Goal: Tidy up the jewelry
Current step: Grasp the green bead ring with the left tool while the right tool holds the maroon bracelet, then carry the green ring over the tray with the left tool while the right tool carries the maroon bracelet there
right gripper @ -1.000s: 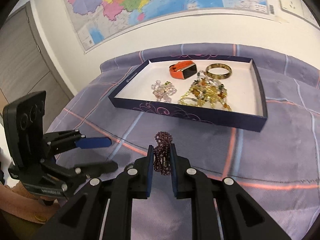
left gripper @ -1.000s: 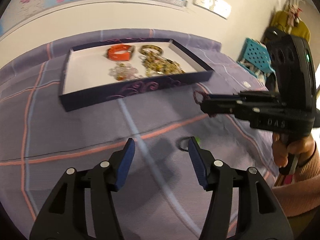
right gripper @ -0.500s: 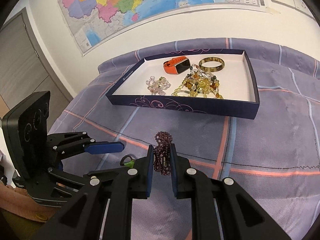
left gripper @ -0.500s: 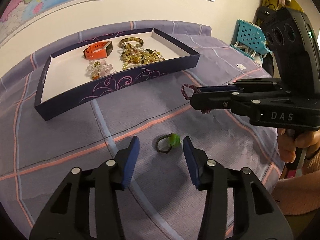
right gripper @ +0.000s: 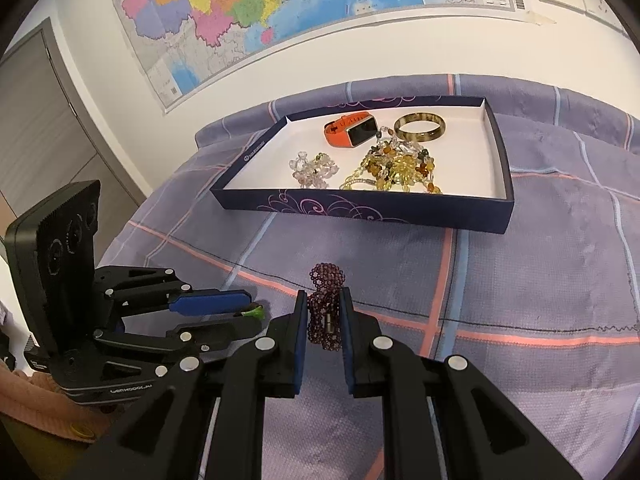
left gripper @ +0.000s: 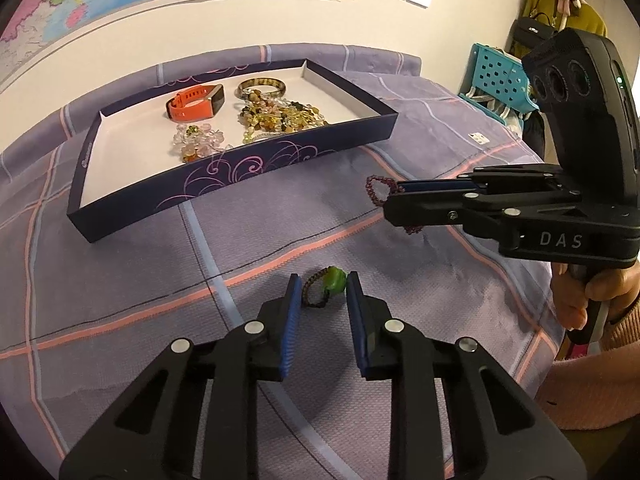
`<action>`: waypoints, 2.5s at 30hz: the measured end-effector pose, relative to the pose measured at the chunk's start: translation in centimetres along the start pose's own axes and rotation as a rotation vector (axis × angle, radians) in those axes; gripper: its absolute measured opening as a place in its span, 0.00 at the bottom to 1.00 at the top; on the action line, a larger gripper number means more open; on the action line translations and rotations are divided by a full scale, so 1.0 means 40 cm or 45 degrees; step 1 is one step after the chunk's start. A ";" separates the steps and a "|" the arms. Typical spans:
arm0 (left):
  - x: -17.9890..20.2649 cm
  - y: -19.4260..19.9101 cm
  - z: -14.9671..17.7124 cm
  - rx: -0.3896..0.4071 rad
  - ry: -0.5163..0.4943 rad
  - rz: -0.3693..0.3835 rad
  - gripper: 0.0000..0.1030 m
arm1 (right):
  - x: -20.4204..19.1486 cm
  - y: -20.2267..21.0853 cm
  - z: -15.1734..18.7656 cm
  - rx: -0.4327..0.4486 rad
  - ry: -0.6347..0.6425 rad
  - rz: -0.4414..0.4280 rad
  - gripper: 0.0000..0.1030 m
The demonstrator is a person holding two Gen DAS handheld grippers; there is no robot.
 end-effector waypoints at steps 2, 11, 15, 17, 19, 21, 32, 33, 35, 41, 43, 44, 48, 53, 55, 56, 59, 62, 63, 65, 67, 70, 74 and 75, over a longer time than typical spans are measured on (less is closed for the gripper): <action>-0.004 0.004 -0.003 0.007 0.006 -0.009 0.23 | -0.001 0.002 -0.002 0.004 0.004 -0.002 0.13; -0.034 0.042 -0.039 0.072 0.039 -0.054 0.23 | -0.013 0.012 -0.018 0.022 0.026 -0.007 0.13; -0.052 0.053 -0.054 0.094 0.056 -0.073 0.23 | -0.015 0.014 -0.030 0.031 0.035 -0.007 0.13; -0.065 0.061 -0.068 0.112 0.074 -0.083 0.23 | -0.016 0.015 -0.040 0.038 0.042 -0.006 0.13; -0.074 0.069 -0.080 0.131 0.084 -0.092 0.23 | -0.017 0.018 -0.054 0.050 0.046 -0.009 0.13; -0.086 0.075 -0.094 0.148 0.096 -0.102 0.23 | -0.015 0.020 -0.065 0.060 0.050 -0.004 0.13; -0.158 0.076 -0.161 0.200 0.180 -0.168 0.23 | 0.004 0.011 -0.135 0.105 0.066 0.024 0.13; -0.165 0.072 -0.167 0.201 0.190 -0.175 0.23 | 0.006 0.009 -0.140 0.109 0.065 0.025 0.13; -0.173 0.067 -0.173 0.202 0.203 -0.180 0.23 | 0.014 0.006 -0.155 0.119 0.062 0.032 0.13; -0.201 0.051 -0.198 0.210 0.230 -0.213 0.23 | 0.039 -0.010 -0.182 0.129 0.048 0.062 0.13; -0.210 0.045 -0.207 0.213 0.237 -0.221 0.23 | 0.048 -0.018 -0.190 0.127 0.042 0.066 0.13; -0.213 0.043 -0.209 0.212 0.239 -0.225 0.23 | 0.051 -0.021 -0.193 0.127 0.041 0.072 0.13; -0.222 0.031 -0.221 0.210 0.246 -0.234 0.23 | 0.063 -0.034 -0.202 0.125 0.030 0.082 0.13; -0.233 0.015 -0.229 0.203 0.250 -0.247 0.23 | 0.077 -0.050 -0.212 0.119 0.016 0.090 0.13; -0.237 0.011 -0.231 0.200 0.252 -0.251 0.23 | 0.084 -0.055 -0.214 0.117 0.010 0.093 0.13; -0.239 0.008 -0.231 0.197 0.251 -0.255 0.23 | 0.087 -0.058 -0.215 0.114 0.009 0.096 0.13; -0.246 0.001 -0.231 0.190 0.259 -0.257 0.23 | 0.098 -0.067 -0.217 0.104 -0.002 0.102 0.13; -0.252 -0.006 -0.234 0.184 0.264 -0.259 0.23 | 0.104 -0.077 -0.217 0.096 -0.006 0.104 0.13; -0.253 -0.007 -0.236 0.183 0.265 -0.260 0.23 | 0.106 -0.079 -0.217 0.095 -0.008 0.105 0.13; -0.254 -0.011 -0.240 0.184 0.265 -0.259 0.23 | 0.109 -0.084 -0.216 0.091 -0.010 0.105 0.13; -0.256 -0.015 -0.243 0.182 0.268 -0.259 0.23 | 0.110 -0.087 -0.217 0.088 -0.013 0.104 0.13; -0.259 -0.019 -0.245 0.179 0.274 -0.265 0.23 | 0.111 -0.090 -0.219 0.086 -0.013 0.105 0.13; -0.259 -0.023 -0.248 0.176 0.270 -0.275 0.23 | 0.113 -0.092 -0.221 0.084 -0.015 0.105 0.13; -0.258 -0.025 -0.248 0.174 0.269 -0.276 0.23 | 0.113 -0.094 -0.221 0.082 -0.017 0.104 0.13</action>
Point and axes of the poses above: each gripper's, at about its wrist camera, not at the fingertips, and y roughly against the way its jaws point, x to its right, z to its underside, the point moved 7 cm from there along -y, roughly the way its jaws point, and after that the axes turned 2 degrees about y, right-handed, at the moved point
